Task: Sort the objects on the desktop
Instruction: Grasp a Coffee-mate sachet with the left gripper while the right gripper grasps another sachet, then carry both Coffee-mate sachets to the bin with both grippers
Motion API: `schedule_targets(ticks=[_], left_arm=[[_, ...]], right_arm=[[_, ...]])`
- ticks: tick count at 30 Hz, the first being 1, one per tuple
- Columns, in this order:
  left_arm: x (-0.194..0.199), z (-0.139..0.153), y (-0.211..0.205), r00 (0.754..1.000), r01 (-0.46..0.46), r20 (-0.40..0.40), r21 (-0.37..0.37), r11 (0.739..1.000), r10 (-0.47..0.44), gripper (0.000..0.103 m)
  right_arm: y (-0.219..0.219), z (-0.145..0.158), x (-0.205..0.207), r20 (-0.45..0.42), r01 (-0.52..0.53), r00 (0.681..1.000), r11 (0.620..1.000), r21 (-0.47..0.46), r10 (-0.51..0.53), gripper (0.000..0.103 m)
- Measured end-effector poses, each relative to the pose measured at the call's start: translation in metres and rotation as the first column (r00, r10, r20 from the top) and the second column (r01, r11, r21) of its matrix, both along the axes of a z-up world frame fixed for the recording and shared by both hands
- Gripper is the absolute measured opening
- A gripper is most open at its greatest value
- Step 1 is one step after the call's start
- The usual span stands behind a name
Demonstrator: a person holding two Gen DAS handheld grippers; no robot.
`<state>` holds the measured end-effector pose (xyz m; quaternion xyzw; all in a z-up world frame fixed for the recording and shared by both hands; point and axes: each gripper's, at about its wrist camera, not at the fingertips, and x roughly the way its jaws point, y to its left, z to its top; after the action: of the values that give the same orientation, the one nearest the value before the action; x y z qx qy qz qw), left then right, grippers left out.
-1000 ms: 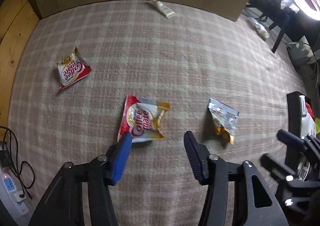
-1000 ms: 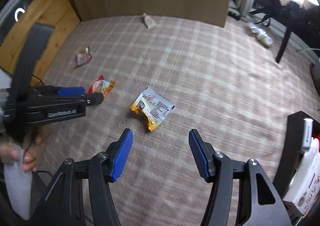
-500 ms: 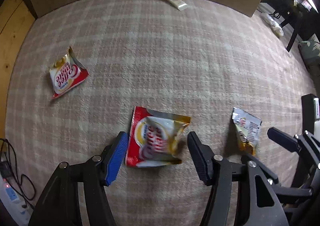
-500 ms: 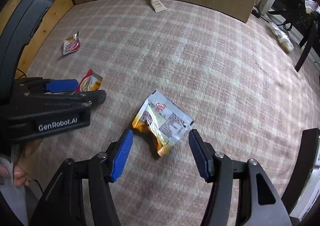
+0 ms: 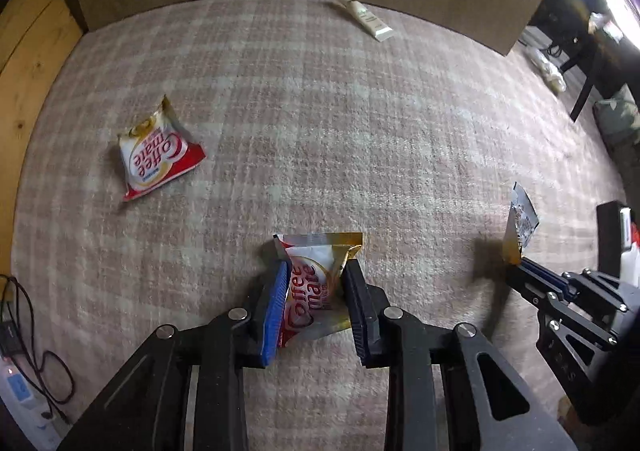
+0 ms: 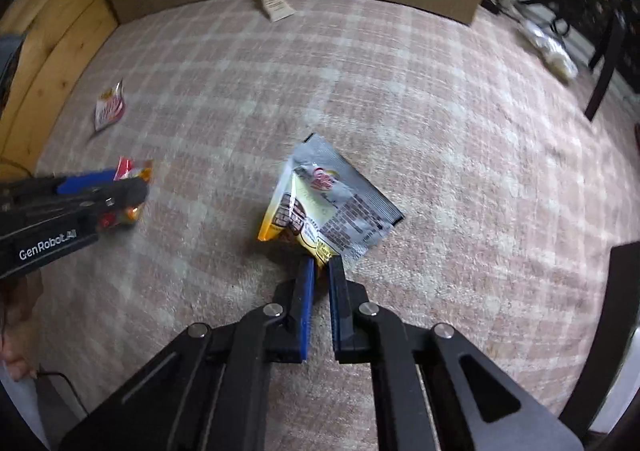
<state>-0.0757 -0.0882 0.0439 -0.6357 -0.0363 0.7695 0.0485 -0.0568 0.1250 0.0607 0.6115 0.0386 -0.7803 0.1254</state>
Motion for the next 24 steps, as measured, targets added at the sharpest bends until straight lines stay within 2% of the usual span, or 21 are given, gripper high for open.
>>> schedule_targets(ticks=[4, 6, 11, 14, 17, 20, 24], left_arm=[[0.009, 0.003, -0.014, 1.0, -0.021, -0.003, 0.012, 1.0, 0.021, 0.02], [0.016, 0.008, -0.019, 0.999, -0.034, -0.008, 0.028, 0.999, 0.034, 0.005], [0.03, 0.017, -0.03, 0.998, -0.05, -0.027, 0.027, 0.998, 0.051, 0.005], [0.037, 0.019, -0.045, 0.994, -0.105, -0.024, 0.046, 0.993, 0.106, 0.005], [0.047, 0.027, -0.055, 0.989, -0.144, -0.031, 0.068, 0.987, 0.146, 0.005], [0.06, 0.042, -0.05, 0.988, -0.136, -0.06, 0.061, 0.989, 0.139, 0.005], [0.078, 0.063, -0.027, 0.989, -0.102, -0.098, 0.074, 0.992, 0.109, 0.005]], right_arm=[[0.008, 0.007, 0.003, 0.01, 0.023, 1.0, 0.999, -0.049, -0.022, 0.007], [0.01, 0.013, 0.006, 0.006, 0.025, 1.0, 0.997, -0.075, -0.025, 0.007], [0.022, 0.037, 0.015, -0.022, 0.028, 0.999, 0.991, -0.133, -0.031, 0.007], [0.038, 0.048, 0.019, -0.018, 0.036, 0.999, 0.983, -0.179, -0.039, 0.007], [0.063, 0.058, 0.025, -0.033, 0.03, 0.999, 0.982, -0.186, -0.036, 0.007], [0.097, 0.073, 0.02, -0.037, 0.038, 0.998, 0.978, -0.205, -0.046, 0.007], [0.121, 0.083, 0.038, -0.051, 0.06, 0.996, 0.975, -0.212, -0.073, 0.007]])
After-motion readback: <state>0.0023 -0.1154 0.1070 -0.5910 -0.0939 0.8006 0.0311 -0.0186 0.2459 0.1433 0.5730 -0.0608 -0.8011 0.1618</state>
